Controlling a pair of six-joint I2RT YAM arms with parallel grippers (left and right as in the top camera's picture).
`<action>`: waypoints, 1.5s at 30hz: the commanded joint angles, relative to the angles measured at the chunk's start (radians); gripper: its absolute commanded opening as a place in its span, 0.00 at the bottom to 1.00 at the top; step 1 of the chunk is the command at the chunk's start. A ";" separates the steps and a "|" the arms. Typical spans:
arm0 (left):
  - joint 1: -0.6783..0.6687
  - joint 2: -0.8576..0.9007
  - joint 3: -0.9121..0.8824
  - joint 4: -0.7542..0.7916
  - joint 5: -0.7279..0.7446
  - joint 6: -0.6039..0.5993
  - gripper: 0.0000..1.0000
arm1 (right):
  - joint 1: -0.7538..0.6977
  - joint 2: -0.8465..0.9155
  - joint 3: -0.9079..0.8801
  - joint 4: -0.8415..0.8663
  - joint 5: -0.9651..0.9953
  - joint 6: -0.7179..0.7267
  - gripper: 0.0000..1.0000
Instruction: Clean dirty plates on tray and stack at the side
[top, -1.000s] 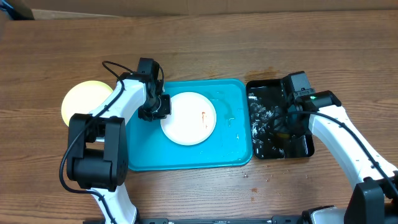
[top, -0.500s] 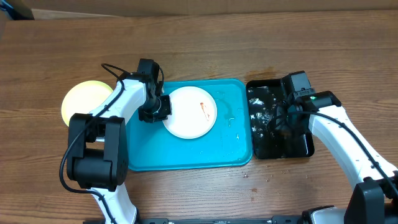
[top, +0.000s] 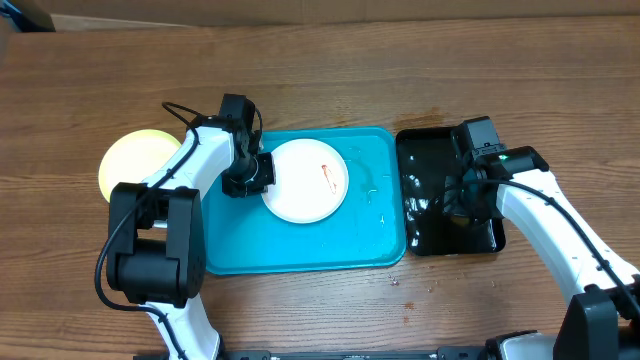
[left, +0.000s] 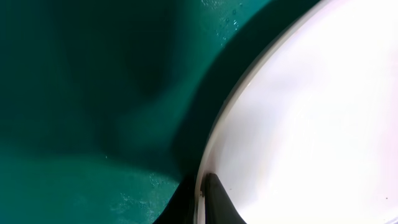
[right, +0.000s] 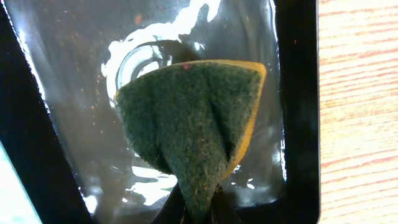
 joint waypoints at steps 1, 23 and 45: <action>-0.004 0.061 -0.049 -0.035 -0.067 0.041 0.04 | 0.002 -0.016 0.001 0.005 -0.048 -0.019 0.04; -0.030 0.061 -0.050 -0.011 -0.059 0.047 0.04 | 0.090 -0.014 0.334 -0.105 -0.344 -0.113 0.04; -0.060 0.061 -0.050 0.017 -0.060 0.047 0.04 | 0.524 0.387 0.333 0.338 0.110 -0.117 0.04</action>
